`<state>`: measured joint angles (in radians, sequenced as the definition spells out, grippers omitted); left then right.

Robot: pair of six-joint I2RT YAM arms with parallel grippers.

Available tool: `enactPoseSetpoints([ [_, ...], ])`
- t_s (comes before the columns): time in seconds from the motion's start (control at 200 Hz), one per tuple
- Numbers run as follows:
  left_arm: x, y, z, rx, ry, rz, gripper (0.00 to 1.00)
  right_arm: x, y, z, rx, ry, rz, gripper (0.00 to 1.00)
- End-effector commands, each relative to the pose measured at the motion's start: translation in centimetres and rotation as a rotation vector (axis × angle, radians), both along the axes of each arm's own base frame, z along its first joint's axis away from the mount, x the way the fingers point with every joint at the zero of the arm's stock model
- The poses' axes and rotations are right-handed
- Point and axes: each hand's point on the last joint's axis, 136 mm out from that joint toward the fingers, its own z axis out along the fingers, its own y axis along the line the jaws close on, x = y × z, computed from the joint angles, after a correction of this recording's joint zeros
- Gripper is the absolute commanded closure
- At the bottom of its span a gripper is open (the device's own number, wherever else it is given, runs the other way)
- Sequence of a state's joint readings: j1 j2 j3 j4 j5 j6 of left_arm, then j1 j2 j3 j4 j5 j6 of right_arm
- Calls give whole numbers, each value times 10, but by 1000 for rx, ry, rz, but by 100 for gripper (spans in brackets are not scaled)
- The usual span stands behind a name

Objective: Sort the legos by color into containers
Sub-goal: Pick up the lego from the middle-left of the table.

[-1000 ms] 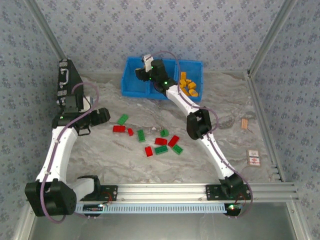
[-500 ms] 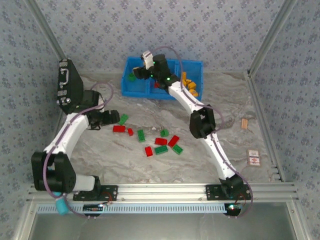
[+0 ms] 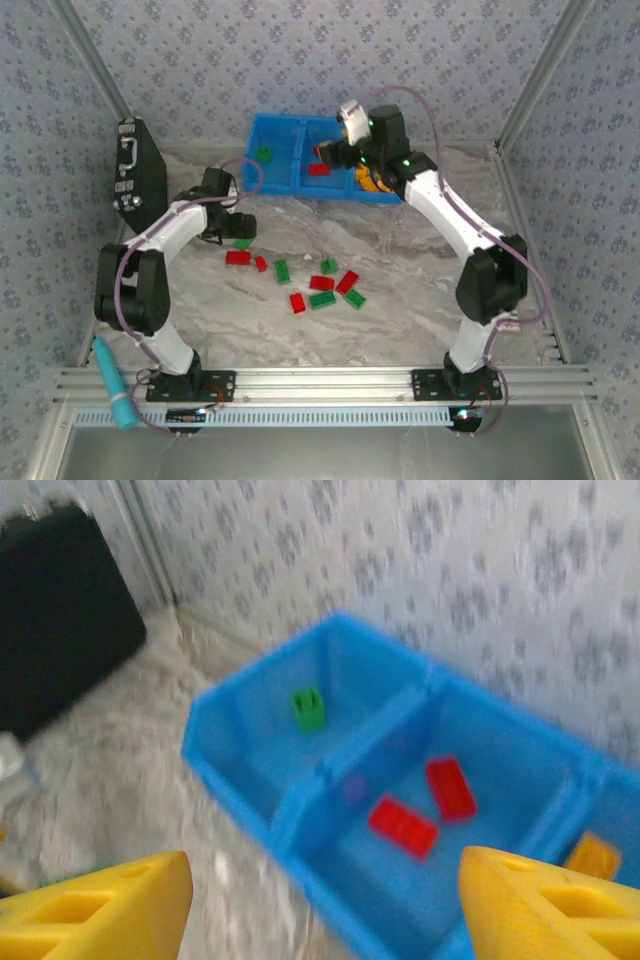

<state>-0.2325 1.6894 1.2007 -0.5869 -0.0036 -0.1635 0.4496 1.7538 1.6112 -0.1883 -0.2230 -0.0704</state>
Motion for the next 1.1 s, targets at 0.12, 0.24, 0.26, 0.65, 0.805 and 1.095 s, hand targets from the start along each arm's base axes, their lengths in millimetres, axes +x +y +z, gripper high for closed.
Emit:
enactPoseSetpoints([
  [0.12,15,-26,-18,89,6,-94,17,-56,-38,-60,-59,193,-97,28],
  [0.24,13,-27,-32,111,35,-77,17,-77,-52,-71,-57,236,-133,28],
  [0.26,13,-26,-33,113,37,-75,17,-79,-53,-72,-56,243,-135,28],
  [0.65,10,-20,-65,151,106,-38,21,-90,-61,-75,-71,258,-144,28],
  [0.805,6,-19,-70,156,133,-26,30,-92,-64,-77,-79,269,-162,30],
  [1.095,-9,-25,-89,97,198,3,54,-90,-60,-81,-85,306,-136,31],
])
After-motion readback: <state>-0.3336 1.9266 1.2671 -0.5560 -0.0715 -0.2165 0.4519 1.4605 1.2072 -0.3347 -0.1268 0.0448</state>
